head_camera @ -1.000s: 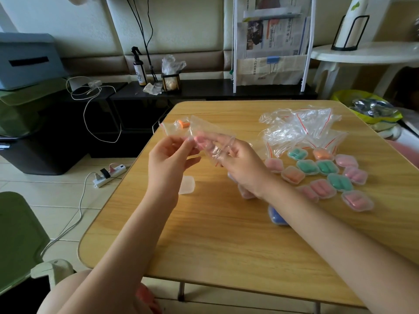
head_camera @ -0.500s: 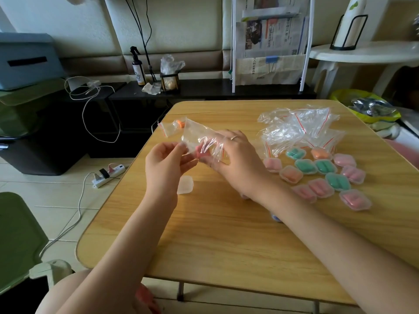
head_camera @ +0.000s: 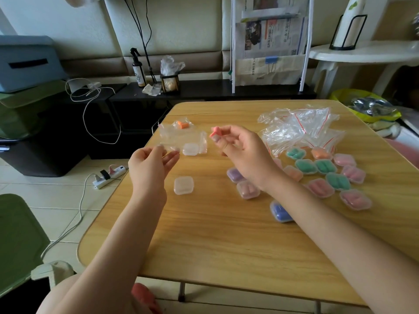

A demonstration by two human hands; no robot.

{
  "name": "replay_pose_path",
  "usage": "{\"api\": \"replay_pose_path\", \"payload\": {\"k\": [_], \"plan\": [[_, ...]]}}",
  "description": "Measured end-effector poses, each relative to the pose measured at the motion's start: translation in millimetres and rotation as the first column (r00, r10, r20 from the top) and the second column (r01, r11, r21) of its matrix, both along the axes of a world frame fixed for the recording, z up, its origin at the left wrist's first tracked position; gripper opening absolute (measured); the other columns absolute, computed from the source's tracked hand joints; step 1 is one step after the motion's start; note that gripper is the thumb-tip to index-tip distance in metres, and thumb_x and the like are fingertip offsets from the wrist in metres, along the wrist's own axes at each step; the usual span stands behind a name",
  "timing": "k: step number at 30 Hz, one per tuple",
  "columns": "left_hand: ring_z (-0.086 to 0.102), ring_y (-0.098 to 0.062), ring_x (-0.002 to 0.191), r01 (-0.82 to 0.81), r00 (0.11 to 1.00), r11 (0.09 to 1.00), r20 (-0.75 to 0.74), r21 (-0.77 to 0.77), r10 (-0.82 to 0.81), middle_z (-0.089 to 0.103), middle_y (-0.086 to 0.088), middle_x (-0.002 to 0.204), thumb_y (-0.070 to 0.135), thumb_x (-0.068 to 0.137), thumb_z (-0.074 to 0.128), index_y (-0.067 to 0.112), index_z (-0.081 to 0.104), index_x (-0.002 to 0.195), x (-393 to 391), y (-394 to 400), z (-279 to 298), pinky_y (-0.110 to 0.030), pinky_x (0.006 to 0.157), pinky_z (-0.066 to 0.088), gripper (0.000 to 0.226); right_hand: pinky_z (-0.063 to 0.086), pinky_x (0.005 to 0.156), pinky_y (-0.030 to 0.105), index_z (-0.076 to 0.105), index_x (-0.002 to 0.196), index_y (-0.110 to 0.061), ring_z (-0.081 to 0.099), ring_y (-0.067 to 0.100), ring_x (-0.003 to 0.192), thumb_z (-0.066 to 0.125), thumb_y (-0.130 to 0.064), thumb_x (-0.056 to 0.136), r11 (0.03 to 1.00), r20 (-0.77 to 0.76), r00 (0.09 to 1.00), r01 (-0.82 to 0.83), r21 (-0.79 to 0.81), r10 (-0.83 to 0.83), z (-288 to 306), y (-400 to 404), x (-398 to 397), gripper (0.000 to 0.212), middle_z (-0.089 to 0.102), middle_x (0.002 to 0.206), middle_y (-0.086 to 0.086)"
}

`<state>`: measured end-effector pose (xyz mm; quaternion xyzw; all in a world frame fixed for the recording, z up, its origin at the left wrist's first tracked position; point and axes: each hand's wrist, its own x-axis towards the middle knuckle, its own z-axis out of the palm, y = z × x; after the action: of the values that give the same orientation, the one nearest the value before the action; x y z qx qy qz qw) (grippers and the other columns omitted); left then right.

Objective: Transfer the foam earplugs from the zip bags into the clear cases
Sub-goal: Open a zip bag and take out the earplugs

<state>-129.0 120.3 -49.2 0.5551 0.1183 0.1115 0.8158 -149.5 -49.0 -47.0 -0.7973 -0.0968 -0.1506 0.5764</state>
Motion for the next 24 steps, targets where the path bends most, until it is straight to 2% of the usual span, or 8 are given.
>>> {"api": "replay_pose_path", "payload": {"k": [5, 8, 10, 12, 13, 15, 17, 24], "plan": [[0.072, -0.022, 0.086, 0.186, 0.982, 0.982, 0.033, 0.021, -0.186, 0.067, -0.014, 0.086, 0.003, 0.095, 0.052, 0.000, 0.054, 0.101, -5.4, -9.4, 2.8, -0.024, 0.075, 0.058, 0.007, 0.030, 0.038, 0.028, 0.061, 0.112, -0.021, 0.048, 0.039, 0.066, 0.060, -0.034, 0.093, 0.985, -0.126, 0.984, -0.108, 0.132, 0.125, -4.1, 1.0, 5.5, 0.023, 0.066, 0.075, -0.018], [0.072, -0.023, 0.089, 0.250, 0.967, 0.968, 0.050, 0.040, -0.251, 0.067, -0.012, 0.087, 0.003, 0.094, 0.053, 0.001, 0.054, 0.102, -7.1, -13.0, 4.2, -0.025, 0.076, 0.057, 0.008, 0.048, 0.047, 0.043, 0.063, 0.109, -0.019, 0.055, 0.057, 0.090, 0.061, -0.032, 0.092, 0.984, -0.098, 0.987, -0.112, 0.140, 0.127, -4.6, 2.1, 4.9, 0.021, 0.070, 0.097, -0.003], [0.071, -0.022, 0.091, 0.245, 0.968, 0.965, 0.032, 0.097, -0.249, 0.065, -0.011, 0.095, 0.007, 0.094, 0.055, 0.001, 0.055, 0.103, -6.3, -13.1, 3.4, -0.028, 0.077, 0.058, 0.011, 0.056, 0.076, 0.051, 0.063, 0.109, -0.017, 0.063, 0.043, 0.094, 0.061, -0.032, 0.091, 0.994, -0.036, 0.997, -0.069, 0.084, 0.072, -3.8, -2.8, 7.0, 0.023, 0.070, 0.098, -0.003], [0.068, -0.019, 0.096, 0.204, 0.977, 0.928, -0.001, 0.312, -0.215, 0.065, -0.005, 0.103, 0.020, 0.093, 0.058, 0.009, 0.057, 0.104, -5.1, -12.1, 2.3, -0.031, 0.080, 0.057, 0.016, 0.052, 0.082, 0.018, 0.062, 0.110, -0.014, 0.064, 0.009, 0.090, 0.061, -0.028, 0.092, 0.997, 0.082, 0.993, 0.081, -0.014, -0.079, -3.0, -13.7, 13.3, 0.023, 0.067, 0.099, -0.007], [0.064, -0.017, 0.101, 0.161, 0.982, 0.845, 0.000, 0.510, -0.188, 0.064, 0.000, 0.108, 0.027, 0.092, 0.058, 0.014, 0.058, 0.105, -4.0, -10.0, -0.4, -0.031, 0.083, 0.054, 0.018, 0.046, 0.080, 0.008, 0.061, 0.110, -0.012, 0.060, 0.001, 0.089, 0.061, -0.025, 0.092, 0.982, 0.150, 0.974, 0.180, -0.056, -0.170, -2.2, -20.8, 16.9, 0.022, 0.065, 0.101, -0.008], [0.049, -0.017, 0.118, 0.056, 0.984, 0.423, 0.021, 0.904, -0.175, 0.053, 0.004, 0.125, 0.034, 0.091, 0.057, 0.020, 0.056, 0.115, -3.8, -5.9, -8.2, -0.032, 0.094, 0.042, 0.028, 0.042, 0.078, 0.004, 0.061, 0.109, -0.009, 0.058, 0.002, 0.091, 0.061, -0.019, 0.093, 0.923, 0.234, 0.918, 0.358, -0.142, -0.320, -5.9, -38.0, 25.5, 0.019, 0.064, 0.103, -0.005], [0.031, -0.023, 0.131, 0.036, 0.975, 0.087, -0.016, 0.996, -0.220, 0.038, 0.000, 0.140, 0.036, 0.091, 0.054, 0.021, 0.051, 0.126, -4.8, -5.9, -16.6, -0.037, 0.102, 0.031, 0.038, 0.044, 0.080, 0.020, 0.064, 0.105, -0.013, 0.057, 0.014, 0.098, 0.060, -0.023, 0.093, 0.834, 0.239, 0.875, 0.476, -0.279, -0.420, -14.6, -52.8, 33.9, 0.017, 0.066, 0.103, -0.002], [0.052, -0.026, 0.110, 0.260, 0.924, 0.181, -0.190, 0.949, -0.331, 0.039, 0.003, 0.138, 0.022, 0.089, 0.047, 0.025, 0.048, 0.128, -7.2, -6.9, -11.8, -0.038, 0.091, 0.045, 0.039, 0.031, 0.079, 0.031, 0.072, 0.093, -0.024, 0.039, 0.027, 0.105, 0.060, -0.041, 0.087, 0.488, 0.323, 0.802, 0.571, -0.661, -0.501, -14.5, -55.7, 33.0, 0.022, 0.052, 0.111, 0.001]]}}
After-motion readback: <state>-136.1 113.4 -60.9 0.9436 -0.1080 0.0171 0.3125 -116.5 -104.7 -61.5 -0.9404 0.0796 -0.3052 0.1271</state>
